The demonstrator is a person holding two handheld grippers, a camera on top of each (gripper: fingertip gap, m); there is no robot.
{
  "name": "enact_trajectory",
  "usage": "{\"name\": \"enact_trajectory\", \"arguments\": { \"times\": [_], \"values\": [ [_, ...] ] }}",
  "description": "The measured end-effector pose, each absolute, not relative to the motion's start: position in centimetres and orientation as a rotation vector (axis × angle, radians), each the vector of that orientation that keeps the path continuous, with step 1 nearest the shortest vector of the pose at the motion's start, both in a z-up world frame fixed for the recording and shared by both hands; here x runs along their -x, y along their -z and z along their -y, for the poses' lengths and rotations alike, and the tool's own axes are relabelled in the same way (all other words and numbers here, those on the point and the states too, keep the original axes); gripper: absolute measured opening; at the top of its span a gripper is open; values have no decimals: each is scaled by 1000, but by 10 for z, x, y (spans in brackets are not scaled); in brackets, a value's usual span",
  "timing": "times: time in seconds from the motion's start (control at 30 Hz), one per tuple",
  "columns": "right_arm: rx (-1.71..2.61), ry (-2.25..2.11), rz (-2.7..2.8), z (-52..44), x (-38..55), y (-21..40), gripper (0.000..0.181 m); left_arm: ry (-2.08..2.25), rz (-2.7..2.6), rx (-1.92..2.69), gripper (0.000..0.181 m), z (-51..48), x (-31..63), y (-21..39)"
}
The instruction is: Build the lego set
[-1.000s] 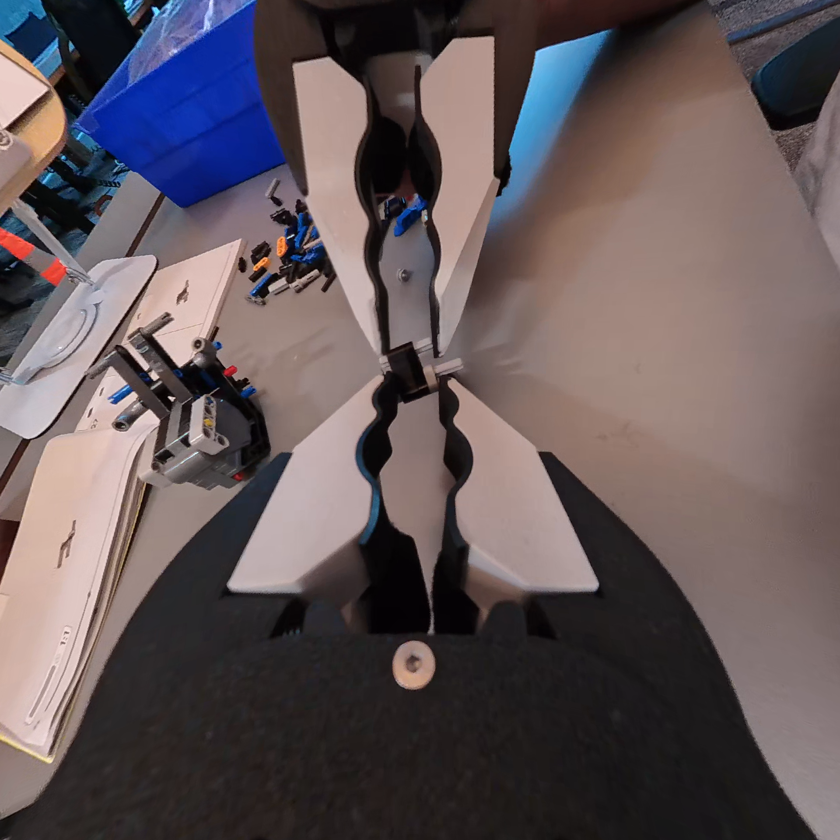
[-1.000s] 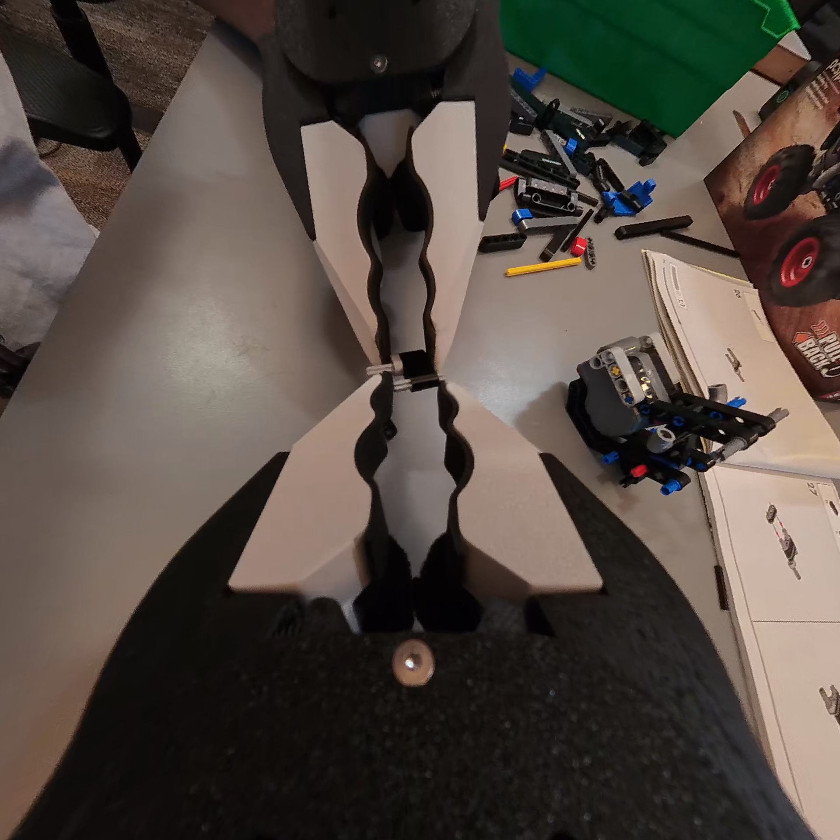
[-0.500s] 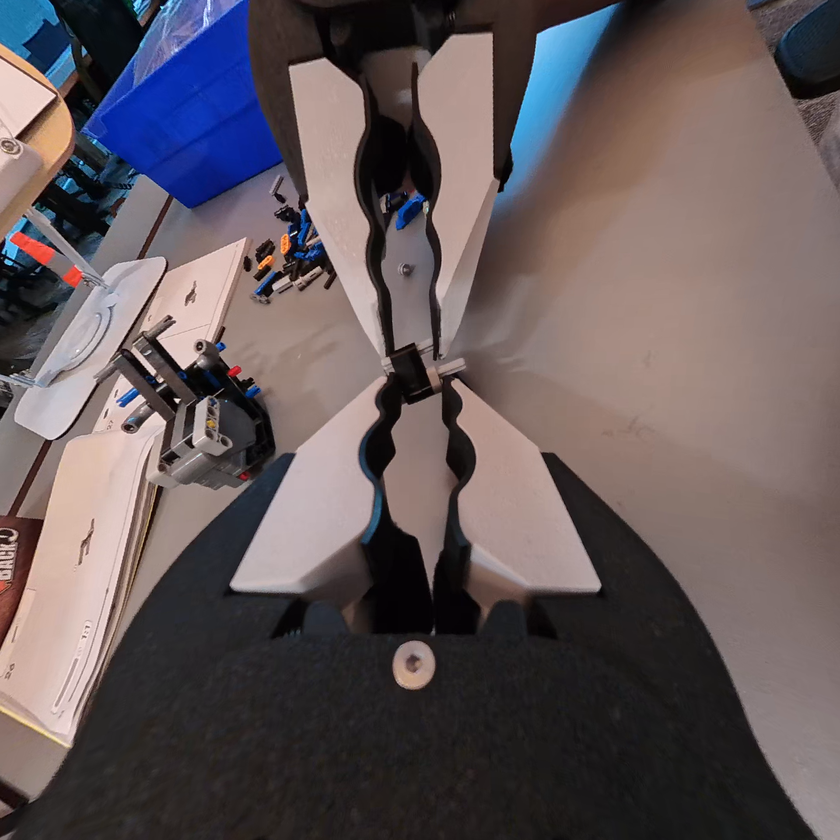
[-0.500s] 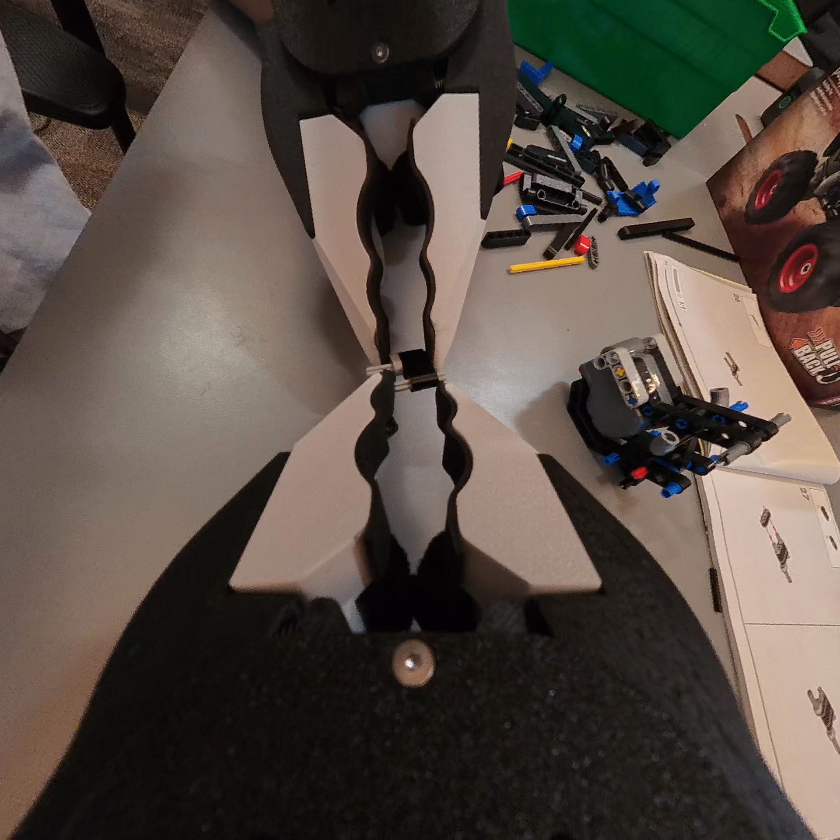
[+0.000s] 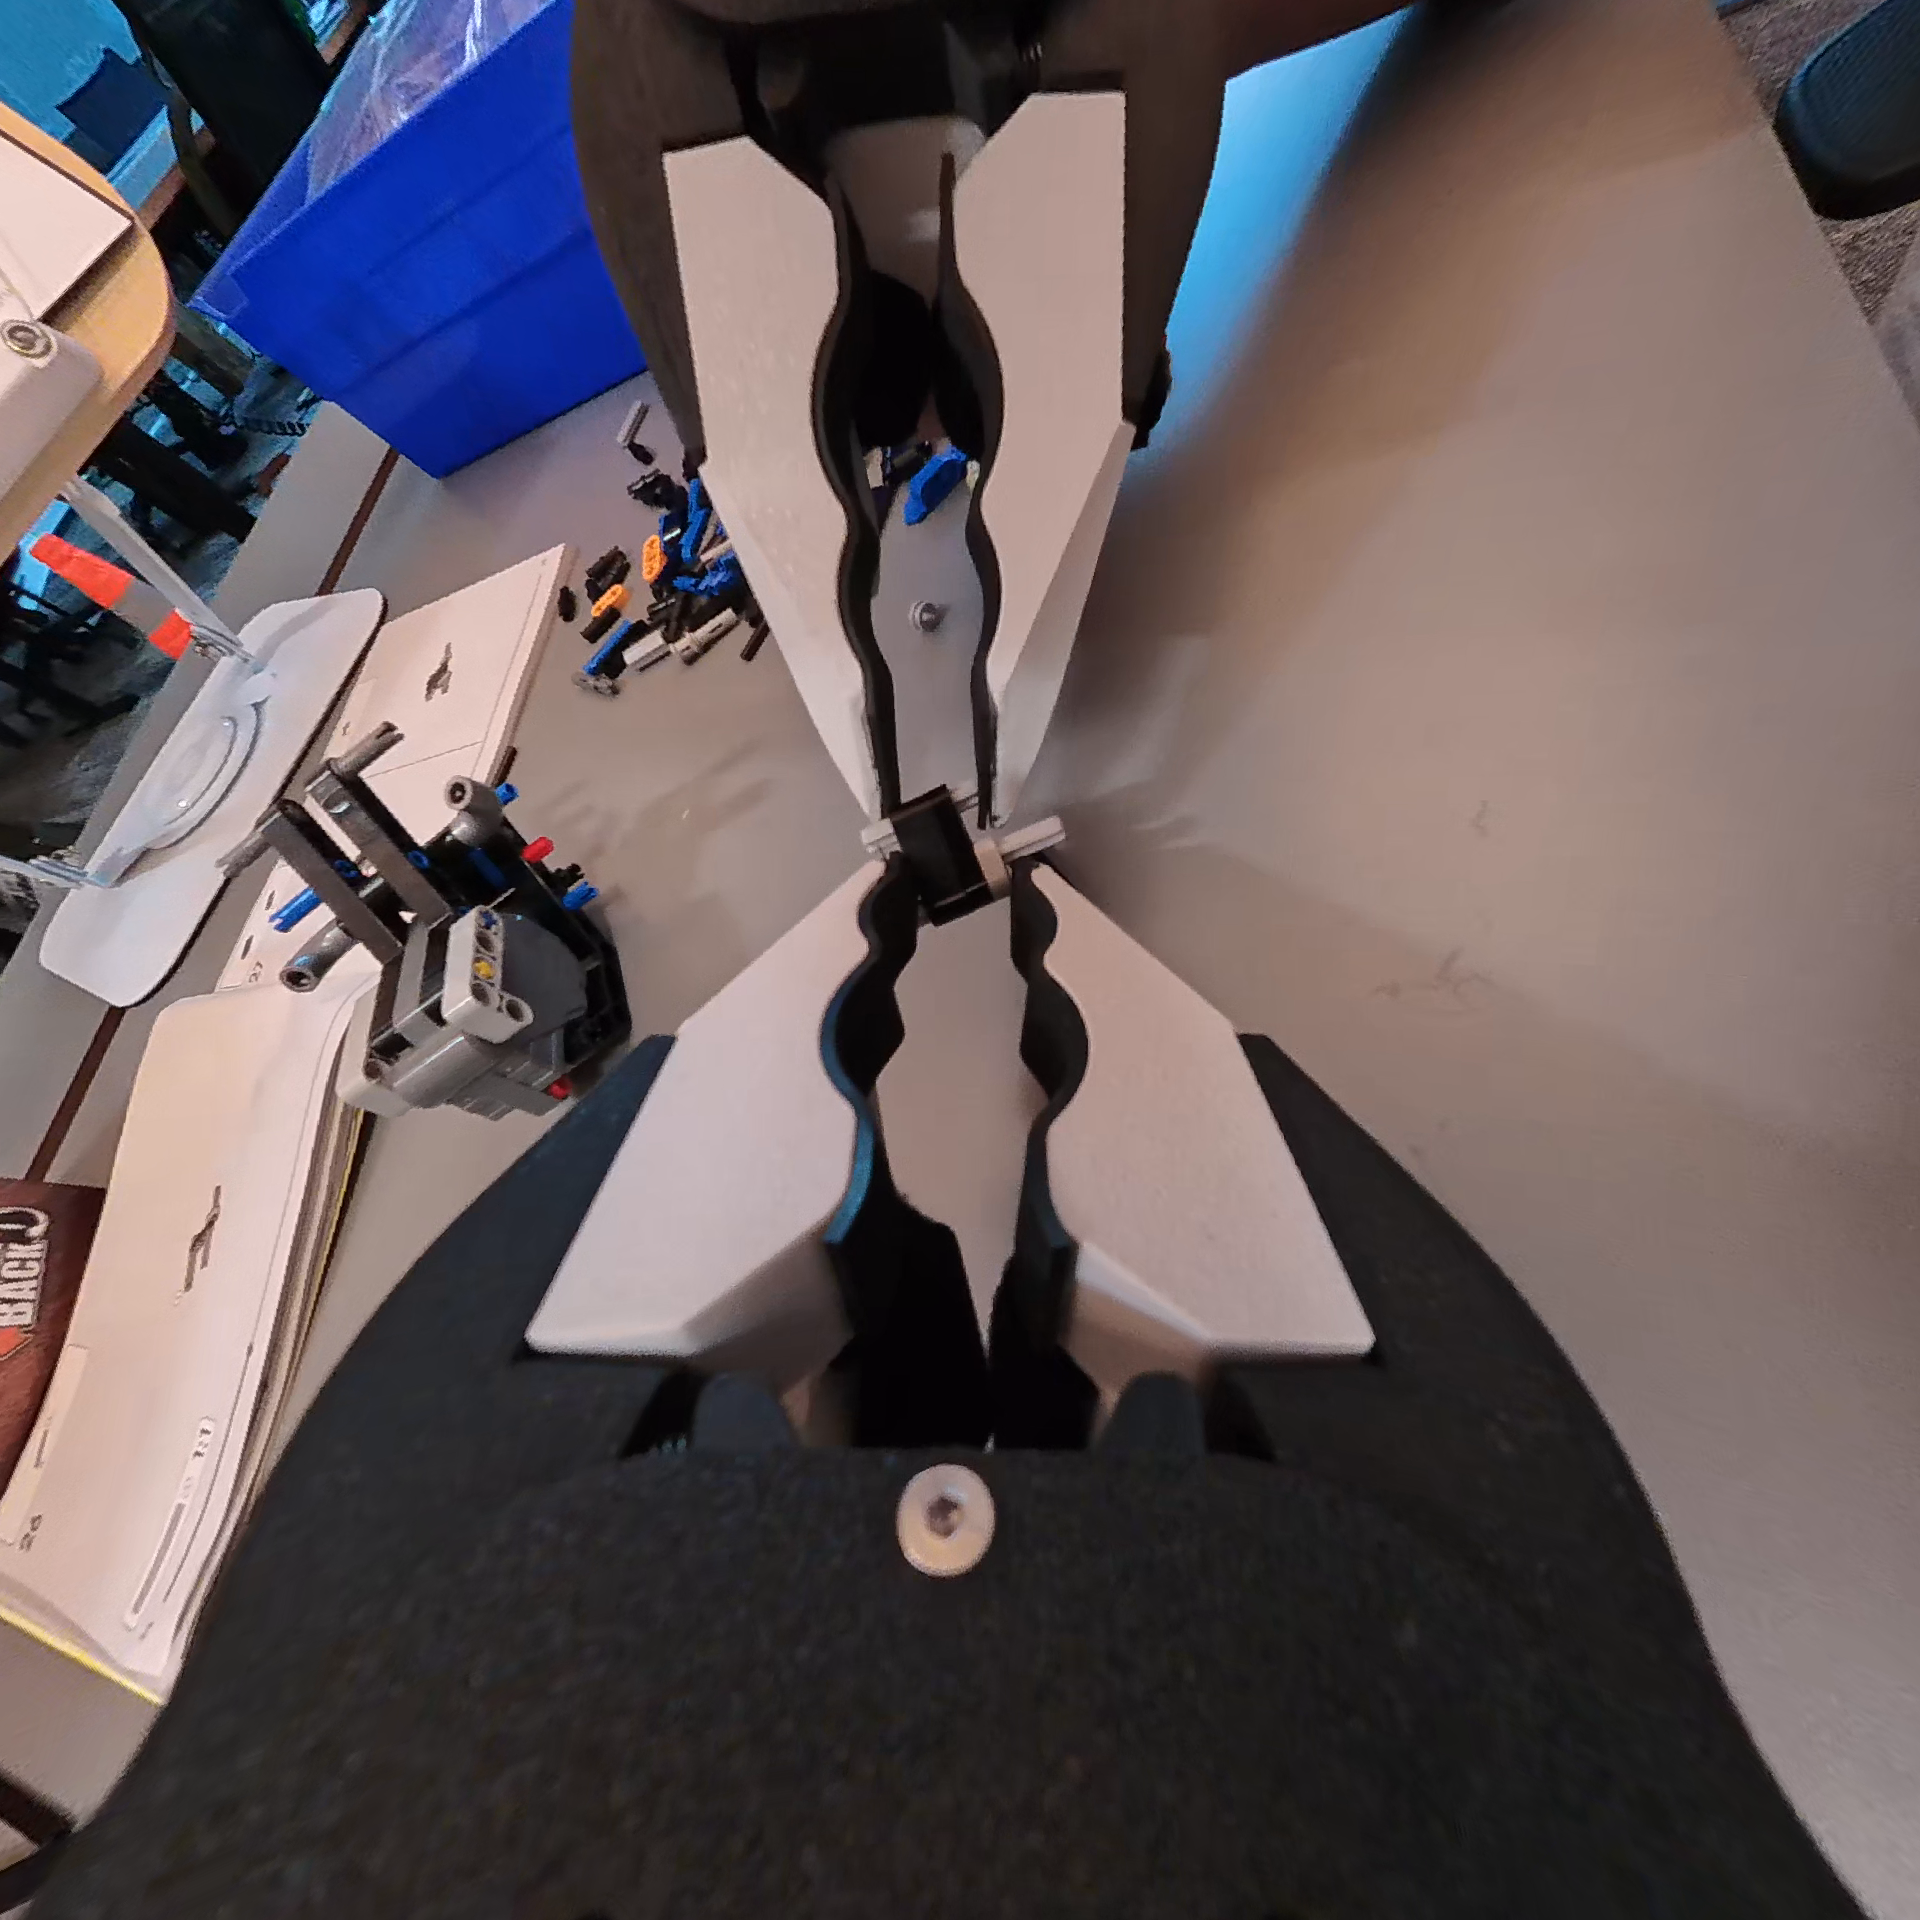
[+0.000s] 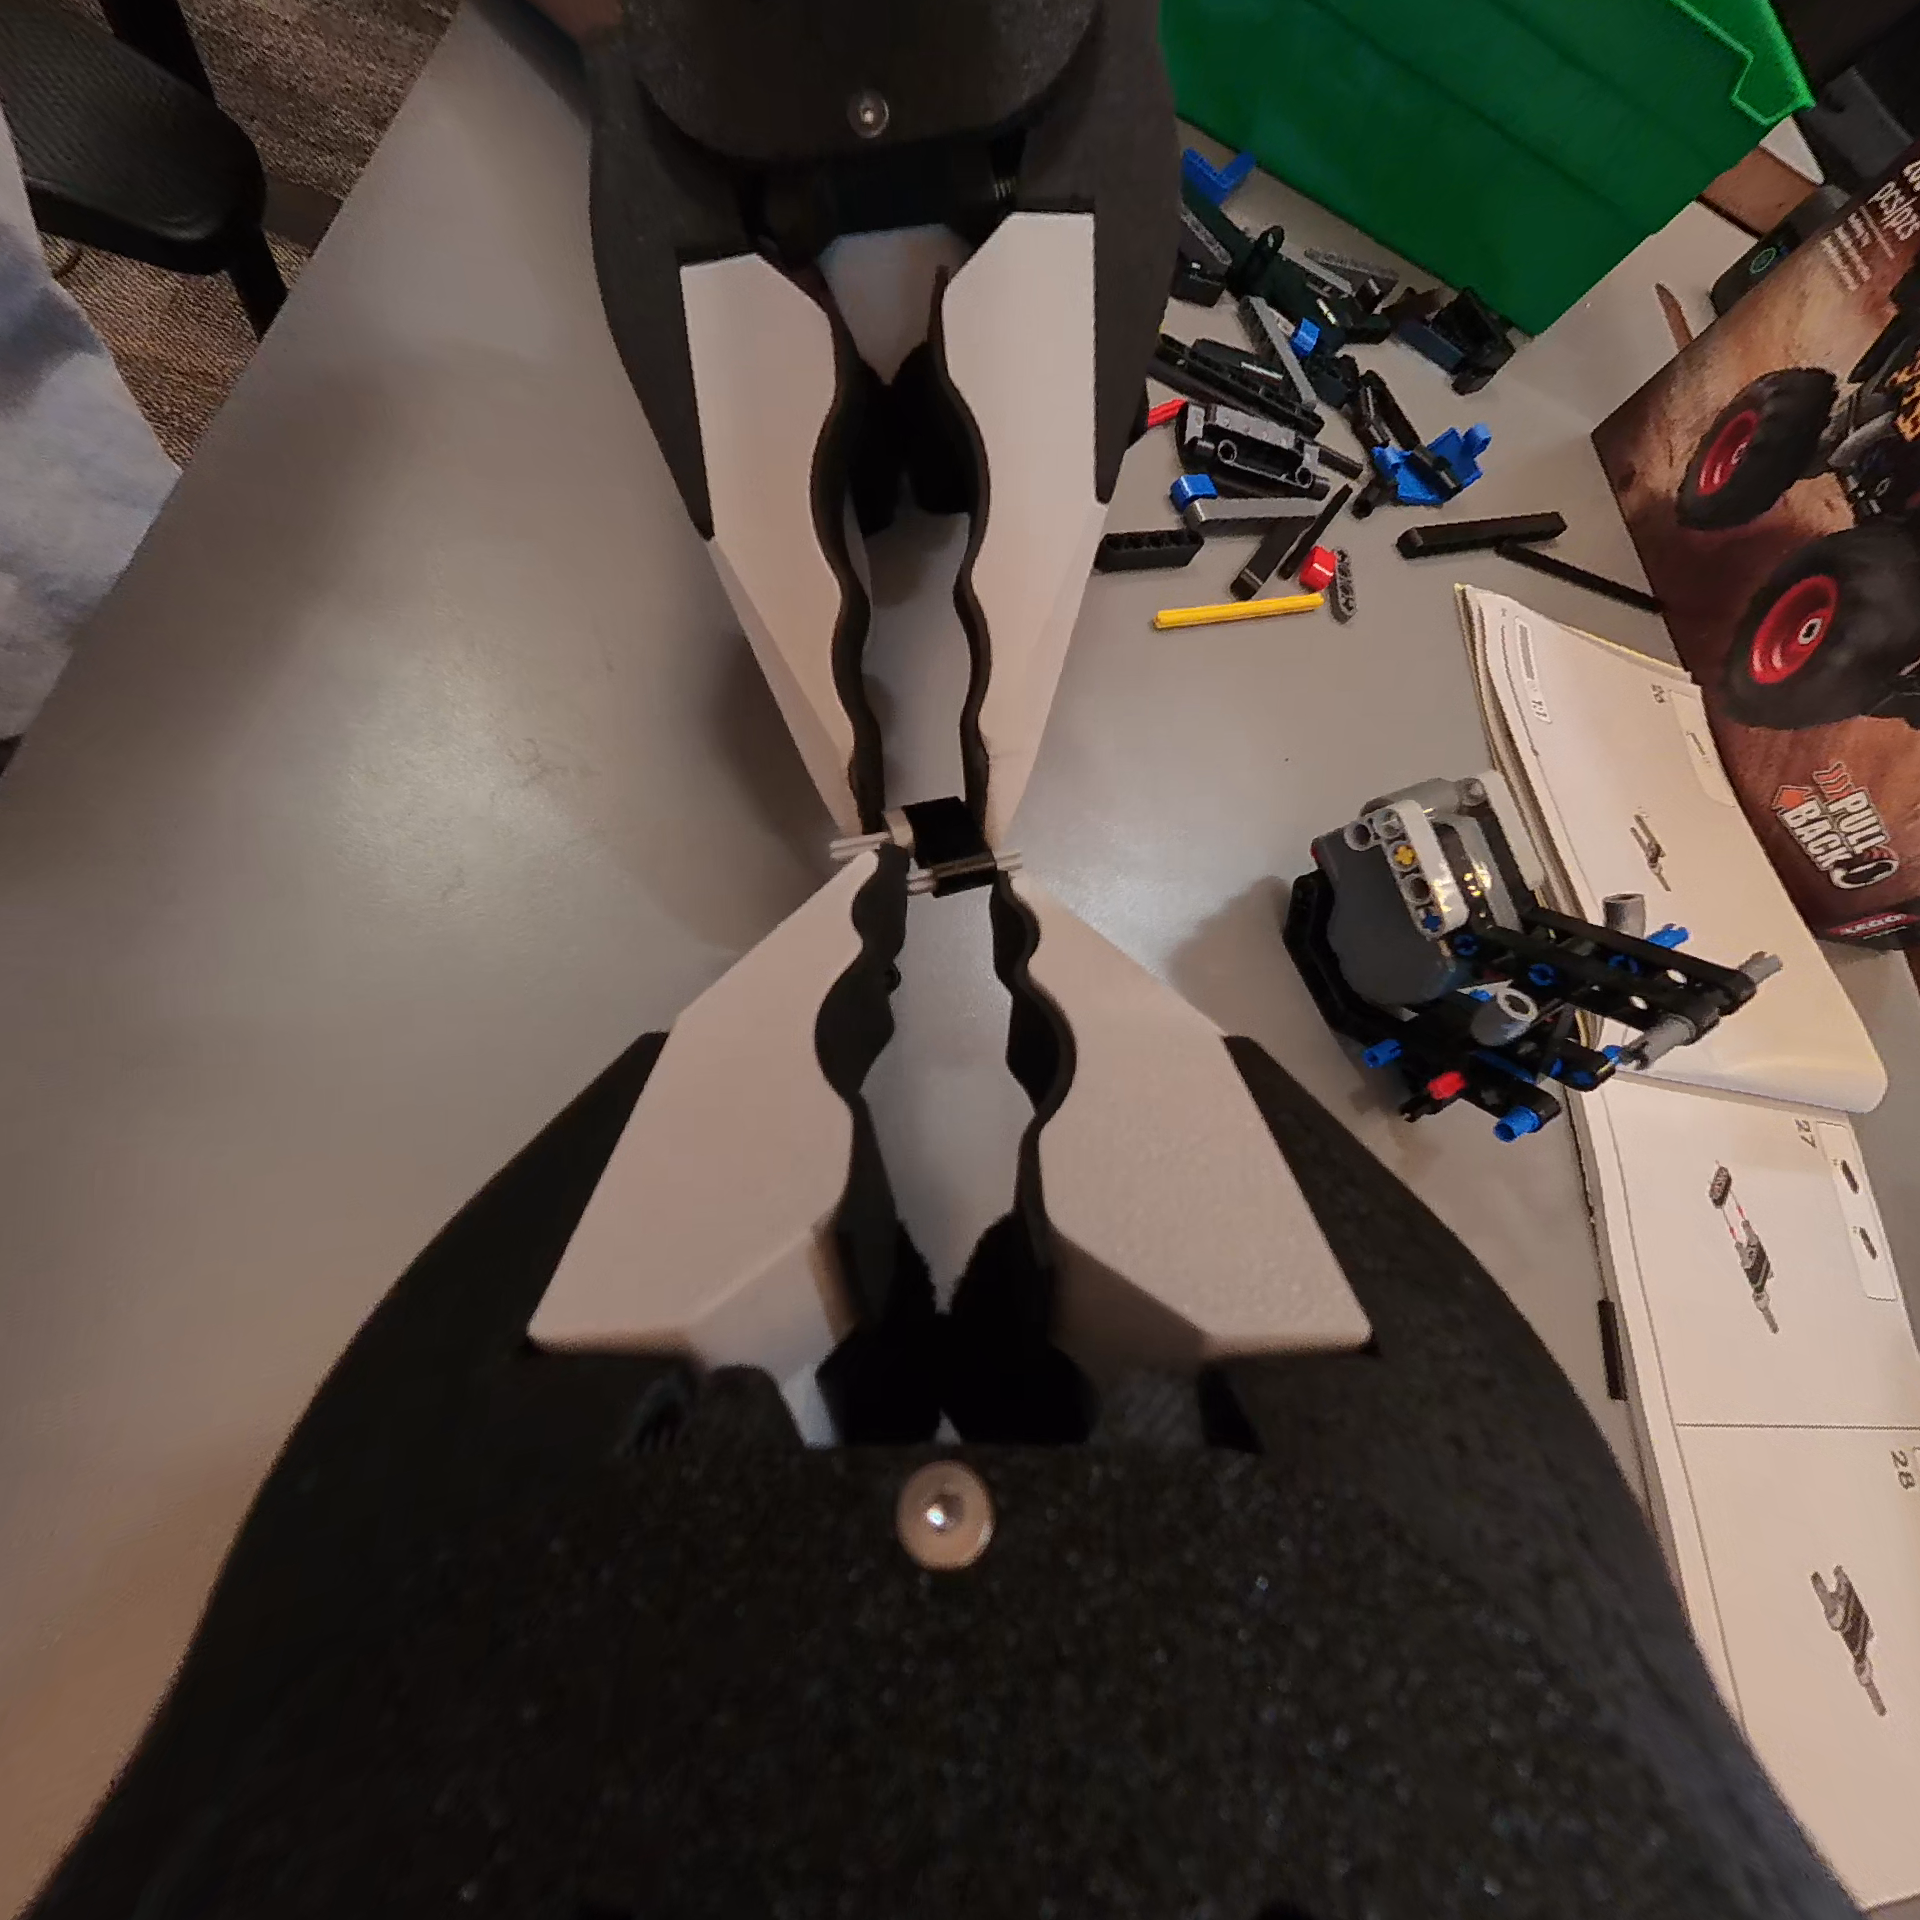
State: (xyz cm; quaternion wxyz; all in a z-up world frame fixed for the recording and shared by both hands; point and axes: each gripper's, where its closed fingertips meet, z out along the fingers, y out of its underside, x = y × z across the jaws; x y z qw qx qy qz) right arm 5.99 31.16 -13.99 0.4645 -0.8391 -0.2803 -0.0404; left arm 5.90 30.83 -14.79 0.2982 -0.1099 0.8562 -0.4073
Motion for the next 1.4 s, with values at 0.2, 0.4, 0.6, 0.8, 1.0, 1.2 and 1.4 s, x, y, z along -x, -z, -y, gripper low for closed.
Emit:
{"name": "enact_trajectory", "arguments": {
  "times": [0.2, 0.4, 0.6, 0.8, 1.0, 1.2, 1.4],
  "values": [
    [2064, 104, 692, -311, -60, 140, 15, 1080, -2275, 288, 16, -308, -59, 148],
    [2059, 107, 681, -312, -61, 139, 15, 1080, -2268, 291, 16, -308, -60, 147],
    [2033, 81, 564, -317, -71, 131, 16, 1087, -2225, 368, 16, -313, -70, 141],
    [2035, 239, 476, -327, -86, 129, 29, 1087, -2169, 726, 17, -338, -95, 139],
    [2018, 457, 507, -338, -85, 133, 12, 1164, -2156, 896, 17, -345, -99, 138],
    [2018, 459, 503, -339, -86, 133, 5, 1125, -2171, 867, 16, -341, -98, 142],
    [2009, 495, 514, -338, -88, 129, 2, 1158, -2171, 887, 17, -339, -98, 140]
  ]
}}
